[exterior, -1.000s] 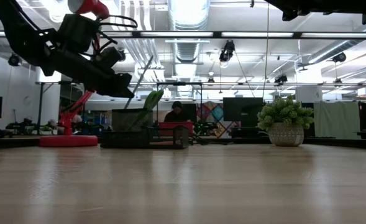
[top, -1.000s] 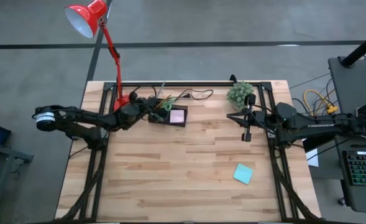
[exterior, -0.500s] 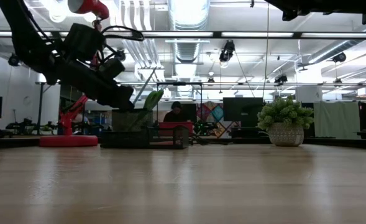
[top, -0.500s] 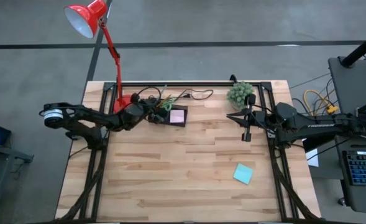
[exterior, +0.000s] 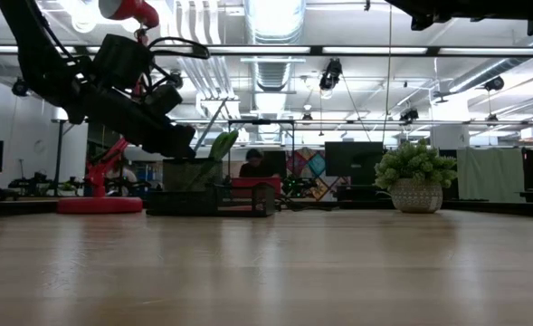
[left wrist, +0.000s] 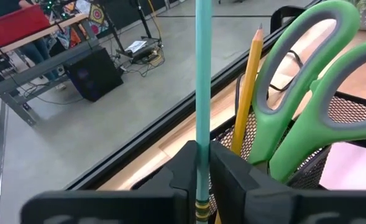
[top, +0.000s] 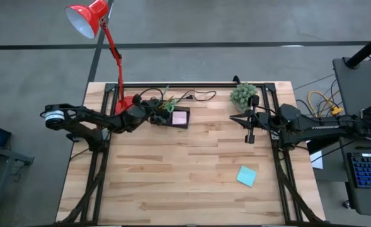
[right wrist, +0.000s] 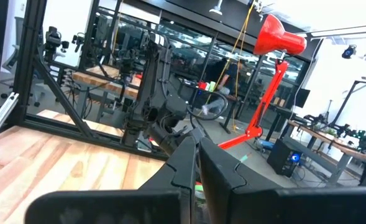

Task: Pick and place office supplies into organizer
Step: Put the blue pencil into the black mesh desk organizer, then put the blue sticky notes into the black mesh desk organizer

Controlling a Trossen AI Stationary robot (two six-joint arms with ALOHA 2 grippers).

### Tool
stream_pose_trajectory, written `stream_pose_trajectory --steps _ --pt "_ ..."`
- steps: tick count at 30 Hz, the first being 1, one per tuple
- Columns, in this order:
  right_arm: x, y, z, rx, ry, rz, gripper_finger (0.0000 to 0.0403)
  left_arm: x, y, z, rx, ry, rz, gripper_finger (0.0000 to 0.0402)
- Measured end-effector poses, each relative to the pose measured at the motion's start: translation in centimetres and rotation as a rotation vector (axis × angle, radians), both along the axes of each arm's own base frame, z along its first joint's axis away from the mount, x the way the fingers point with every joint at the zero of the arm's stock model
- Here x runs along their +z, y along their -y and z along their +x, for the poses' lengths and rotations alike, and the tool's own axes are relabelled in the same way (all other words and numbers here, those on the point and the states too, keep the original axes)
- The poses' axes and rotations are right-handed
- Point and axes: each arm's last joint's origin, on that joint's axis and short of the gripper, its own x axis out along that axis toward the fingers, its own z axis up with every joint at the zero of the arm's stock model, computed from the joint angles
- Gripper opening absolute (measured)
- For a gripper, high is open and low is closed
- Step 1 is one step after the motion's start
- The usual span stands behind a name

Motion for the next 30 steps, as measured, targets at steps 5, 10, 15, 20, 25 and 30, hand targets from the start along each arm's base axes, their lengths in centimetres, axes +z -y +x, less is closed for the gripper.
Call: stream_pose_trajectory --steps 5,10,15,20,25,30 --pt "0.0 0.0 0.0 0.000 0.000 0.000 0.0013 0.0 0.0 0.0 0.000 0.000 0.000 0.0050" --pt "0.0 0.0 0.0 0.000 0.000 -0.001 0.0013 0.0 0.0 0.0 -0.004 -0.011 0.009 0.0060" --pt "0.0 0.0 0.0 0.000 0.000 -0.004 0.0013 0.1 0.0 0.0 -0.006 -0.001 0.012 0.0061" --pt "0.0 0.0 0.0 -0.001 0.000 -0.008 0.0013 1.4 0.1 0.2 -0.063 0.088 0.031 0.0062" --pt "0.0 0.0 0.0 -0.001 0.000 -0.011 0.0013 3.4 0.5 0.1 -0.126 0.154 0.071 0.0062" --pt "0.0 0.0 0.0 -0.001 0.000 -0.011 0.0013 5.7 1.7 0.0 -0.298 0.267 0.082 0.0062"
